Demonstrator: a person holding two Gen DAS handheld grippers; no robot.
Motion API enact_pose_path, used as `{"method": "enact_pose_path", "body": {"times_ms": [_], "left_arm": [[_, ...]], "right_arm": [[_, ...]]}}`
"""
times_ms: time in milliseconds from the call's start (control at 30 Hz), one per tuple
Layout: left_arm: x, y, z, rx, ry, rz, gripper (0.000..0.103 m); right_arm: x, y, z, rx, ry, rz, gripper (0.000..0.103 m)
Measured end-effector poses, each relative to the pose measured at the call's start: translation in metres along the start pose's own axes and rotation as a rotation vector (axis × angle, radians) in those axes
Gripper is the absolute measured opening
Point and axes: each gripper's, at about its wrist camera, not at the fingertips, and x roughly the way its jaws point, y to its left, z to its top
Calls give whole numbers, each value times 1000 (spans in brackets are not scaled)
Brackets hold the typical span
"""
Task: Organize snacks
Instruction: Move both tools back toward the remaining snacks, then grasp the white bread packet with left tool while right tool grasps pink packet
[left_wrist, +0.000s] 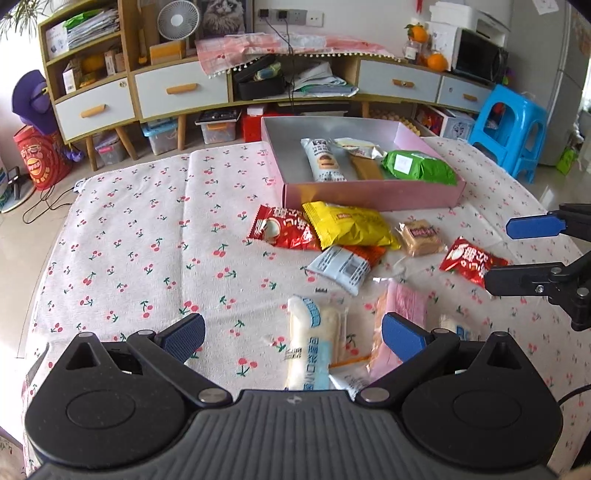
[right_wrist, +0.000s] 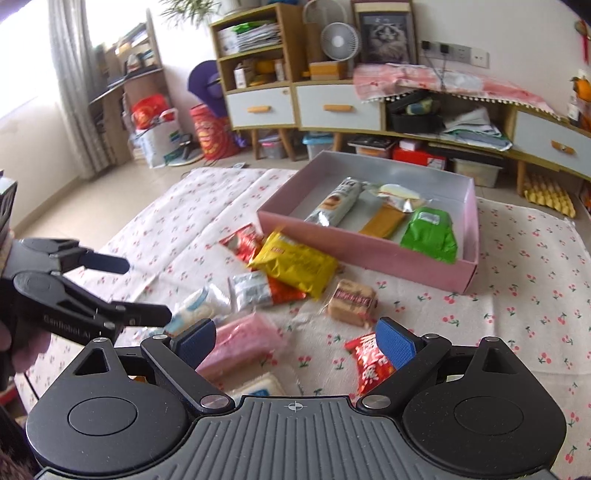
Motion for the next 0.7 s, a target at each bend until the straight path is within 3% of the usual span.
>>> {"method": "enact_pose_path", "body": {"times_ms": [133, 300, 567, 633, 700], "left_arm": [[5, 3, -5, 43, 19, -9, 102], [7, 5, -9, 38, 43, -8, 98], [24, 10, -13, -97, 99, -38, 77], [31, 7, -14, -118, 121, -49, 65], [32, 5, -14, -119, 117, -44, 64]], "right_arm": [[4, 1, -7, -26, 23, 15, 95], [11, 1, -16, -48, 62, -28, 95], [17, 8, -22, -34, 110, 6, 95], [21, 10, -21, 7, 126, 25, 95], [25, 11, -18, 61, 147, 49, 95]]}}
